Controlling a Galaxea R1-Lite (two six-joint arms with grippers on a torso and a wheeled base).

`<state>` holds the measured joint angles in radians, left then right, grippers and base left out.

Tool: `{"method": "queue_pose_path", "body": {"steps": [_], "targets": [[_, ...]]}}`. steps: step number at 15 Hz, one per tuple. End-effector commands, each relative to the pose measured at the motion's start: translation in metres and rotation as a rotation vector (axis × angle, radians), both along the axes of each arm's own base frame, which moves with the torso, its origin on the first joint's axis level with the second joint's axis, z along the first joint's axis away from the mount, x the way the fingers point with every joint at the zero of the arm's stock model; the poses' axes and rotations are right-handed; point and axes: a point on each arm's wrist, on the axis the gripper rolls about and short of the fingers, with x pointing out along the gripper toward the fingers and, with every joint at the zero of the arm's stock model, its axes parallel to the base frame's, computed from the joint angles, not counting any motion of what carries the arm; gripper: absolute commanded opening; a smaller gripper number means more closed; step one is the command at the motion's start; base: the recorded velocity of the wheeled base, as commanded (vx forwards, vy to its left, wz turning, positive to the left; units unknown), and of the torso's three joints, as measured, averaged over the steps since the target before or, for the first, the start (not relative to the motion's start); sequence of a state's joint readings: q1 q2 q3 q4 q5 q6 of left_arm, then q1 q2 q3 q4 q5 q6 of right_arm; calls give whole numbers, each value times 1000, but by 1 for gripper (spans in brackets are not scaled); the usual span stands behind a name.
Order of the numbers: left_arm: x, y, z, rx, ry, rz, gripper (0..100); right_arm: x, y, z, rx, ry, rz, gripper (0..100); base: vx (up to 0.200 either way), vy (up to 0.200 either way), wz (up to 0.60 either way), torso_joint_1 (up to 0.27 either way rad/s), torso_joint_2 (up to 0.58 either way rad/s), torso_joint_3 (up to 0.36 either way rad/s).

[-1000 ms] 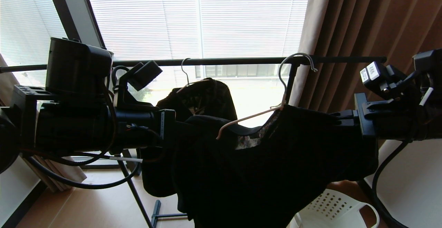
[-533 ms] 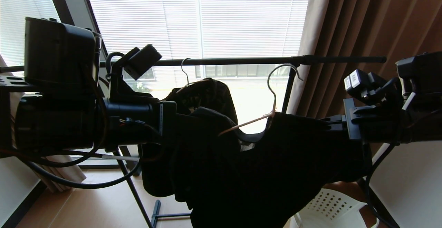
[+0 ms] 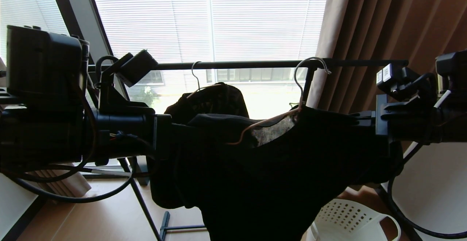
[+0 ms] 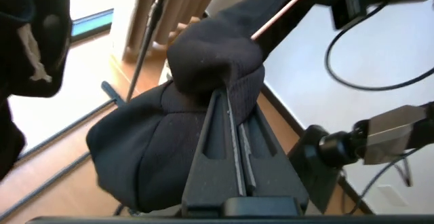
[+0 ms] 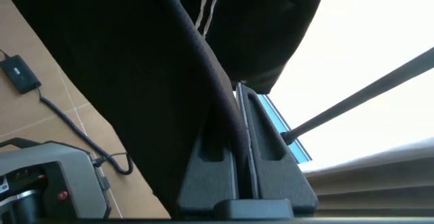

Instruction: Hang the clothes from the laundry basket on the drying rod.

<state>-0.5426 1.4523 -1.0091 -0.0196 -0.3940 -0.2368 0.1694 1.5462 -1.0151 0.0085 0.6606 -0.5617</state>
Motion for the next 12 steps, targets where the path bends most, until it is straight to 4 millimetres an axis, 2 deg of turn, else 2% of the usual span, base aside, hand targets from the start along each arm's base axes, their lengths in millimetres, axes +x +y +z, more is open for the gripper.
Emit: {"method": "queue_pose_path", "body": {"steps": [1, 4, 6, 9, 12], "targets": [[-3, 1, -6, 25, -2, -14, 0, -2, -1, 2, 4, -5, -2, 0, 0, 0, 0, 0, 0, 0], [-6, -5, -10, 39, 1, -47, 0, -4, 3, 2, 5, -1, 11, 0, 0, 0, 0, 0, 0, 0], [-8, -10, -9, 35, -6, -68, 0, -6, 11, -1, 4, 9, 44, 0, 0, 0, 0, 0, 0, 0], [-1, -28, -17, 72, 10, -69, 0, -10, 28, -8, 7, 50, 98, 0, 0, 0, 0, 0, 0, 0], [-2, -33, -12, 69, -9, -71, 0, -7, 31, -12, 4, 66, 104, 0, 0, 0, 0, 0, 0, 0]]}}
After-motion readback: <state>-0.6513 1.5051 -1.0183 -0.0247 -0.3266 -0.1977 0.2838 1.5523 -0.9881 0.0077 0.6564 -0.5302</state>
